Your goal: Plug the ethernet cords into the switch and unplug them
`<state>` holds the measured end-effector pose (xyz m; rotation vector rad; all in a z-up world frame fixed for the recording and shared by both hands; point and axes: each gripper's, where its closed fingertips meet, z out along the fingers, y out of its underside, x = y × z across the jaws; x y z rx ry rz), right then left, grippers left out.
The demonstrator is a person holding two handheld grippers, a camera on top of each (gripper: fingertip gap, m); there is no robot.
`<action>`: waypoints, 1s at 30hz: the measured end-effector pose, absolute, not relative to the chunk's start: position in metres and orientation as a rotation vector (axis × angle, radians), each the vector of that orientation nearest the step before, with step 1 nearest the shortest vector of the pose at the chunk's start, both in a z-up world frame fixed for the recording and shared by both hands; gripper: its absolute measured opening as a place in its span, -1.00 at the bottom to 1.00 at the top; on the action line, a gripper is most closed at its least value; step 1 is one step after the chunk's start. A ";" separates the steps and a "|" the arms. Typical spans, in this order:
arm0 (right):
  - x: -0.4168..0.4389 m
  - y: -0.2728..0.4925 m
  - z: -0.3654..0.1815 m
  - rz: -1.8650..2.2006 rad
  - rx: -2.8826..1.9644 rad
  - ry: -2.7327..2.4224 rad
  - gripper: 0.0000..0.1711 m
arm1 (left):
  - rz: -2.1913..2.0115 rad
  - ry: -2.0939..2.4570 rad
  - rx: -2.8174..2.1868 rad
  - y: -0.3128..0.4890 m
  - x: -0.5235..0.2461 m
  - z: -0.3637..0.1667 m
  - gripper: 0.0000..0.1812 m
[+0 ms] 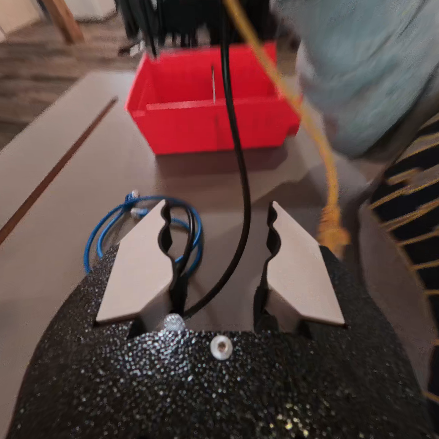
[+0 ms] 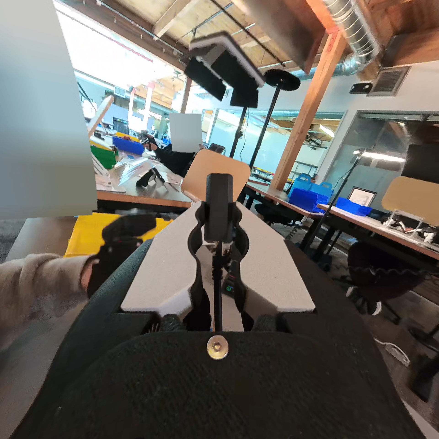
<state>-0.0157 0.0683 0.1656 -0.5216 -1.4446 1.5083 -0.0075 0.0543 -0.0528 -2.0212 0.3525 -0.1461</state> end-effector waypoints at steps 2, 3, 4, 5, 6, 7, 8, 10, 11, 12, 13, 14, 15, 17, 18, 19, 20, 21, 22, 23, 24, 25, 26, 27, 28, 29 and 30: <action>-0.013 0.071 0.178 1.514 -0.513 -1.420 -0.76 | 0.004 0.399 -2.182 0.055 -0.016 -0.081 -0.19; -0.012 0.071 0.183 1.514 -0.502 -1.414 -0.76 | 0.039 0.426 -2.240 0.054 -0.017 -0.092 -0.24; -0.009 0.070 0.187 1.515 -0.489 -1.407 -0.76 | 0.063 0.441 -2.278 0.053 -0.019 -0.099 -0.32; -0.007 0.070 0.191 1.513 -0.480 -1.403 -0.76 | 0.080 0.458 -2.300 0.053 -0.020 -0.104 -0.51; -0.004 0.070 0.193 1.507 -0.472 -1.401 -0.76 | 0.089 0.488 -2.301 0.052 -0.019 -0.105 -0.75; -0.002 0.071 0.195 1.495 -0.464 -1.397 -0.76 | 0.106 0.514 -2.279 0.052 -0.019 -0.103 -0.92; 0.000 0.072 0.196 1.477 -0.459 -1.390 -0.76 | 0.127 0.514 -2.232 0.054 -0.020 -0.096 -0.93; 0.003 0.075 0.196 1.438 -0.459 -1.377 -0.76 | 0.127 0.479 -2.118 0.057 -0.022 -0.074 -0.95; 0.004 0.077 0.196 1.428 -0.458 -1.368 -0.76 | 0.122 0.454 -2.040 0.058 -0.023 -0.059 -0.96; 0.006 0.079 0.197 1.426 -0.457 -1.358 -0.77 | 0.119 0.429 -1.947 0.059 -0.025 -0.042 -0.97; 0.008 0.081 0.197 1.428 -0.460 -1.348 -0.77 | 0.095 0.398 -1.854 0.058 -0.025 -0.024 -0.96; 0.010 0.083 0.198 1.433 -0.464 -1.339 -0.76 | 0.060 0.363 -1.766 0.056 -0.026 -0.006 -0.96; 0.011 0.085 0.198 1.443 -0.469 -1.331 -0.76 | 0.033 0.323 -1.679 0.053 -0.028 0.011 -0.97; 0.014 0.088 0.198 1.476 -0.480 -1.315 -0.76 | -0.057 0.263 -1.537 0.046 -0.029 0.038 -0.97; 0.015 0.090 0.198 1.496 -0.486 -1.309 -0.76 | -0.098 0.234 -1.463 0.042 -0.030 0.050 -0.96; 0.016 0.091 0.198 1.519 -0.492 -1.304 -0.77 | -0.128 0.215 -1.380 0.037 -0.030 0.063 -0.96; 0.017 0.093 0.198 1.546 -0.497 -1.297 -0.77 | -0.155 0.212 -1.298 0.032 -0.028 0.075 -0.97; 0.018 0.093 0.198 1.577 -0.499 -1.291 -0.77 | -0.158 0.192 -1.232 0.028 -0.030 0.084 -0.97; 0.019 0.094 0.197 1.609 -0.501 -1.288 -0.76 | -0.150 0.169 -1.183 0.026 -0.032 0.090 -0.97; 0.020 0.094 0.197 1.636 -0.505 -1.284 -0.76 | -0.150 0.153 -1.144 0.024 -0.034 0.095 -0.97; 0.020 0.094 0.197 1.655 -0.508 -1.281 -0.77 | -0.137 0.131 -1.112 0.023 -0.036 0.099 -0.97; 0.021 0.094 0.196 1.668 -0.511 -1.282 -0.77 | -0.112 0.105 -1.092 0.023 -0.039 0.100 -0.97; 0.021 0.094 0.196 1.676 -0.512 -1.281 -0.77 | -0.078 0.077 -1.079 0.024 -0.043 0.101 -0.97; 0.021 0.093 0.195 1.678 -0.511 -1.279 -0.77 | -0.043 0.055 -1.062 0.025 -0.045 0.101 -0.96; 0.021 0.093 0.195 1.678 -0.511 -1.277 -0.77 | -0.017 0.045 -1.055 0.025 -0.047 0.100 -0.95; 0.022 0.093 0.196 1.675 -0.509 -1.271 -0.77 | -0.006 0.041 -1.065 0.027 -0.047 0.098 -0.92; 0.022 0.094 0.197 1.669 -0.508 -1.263 -0.77 | -0.013 0.037 -1.083 0.029 -0.048 0.095 -0.89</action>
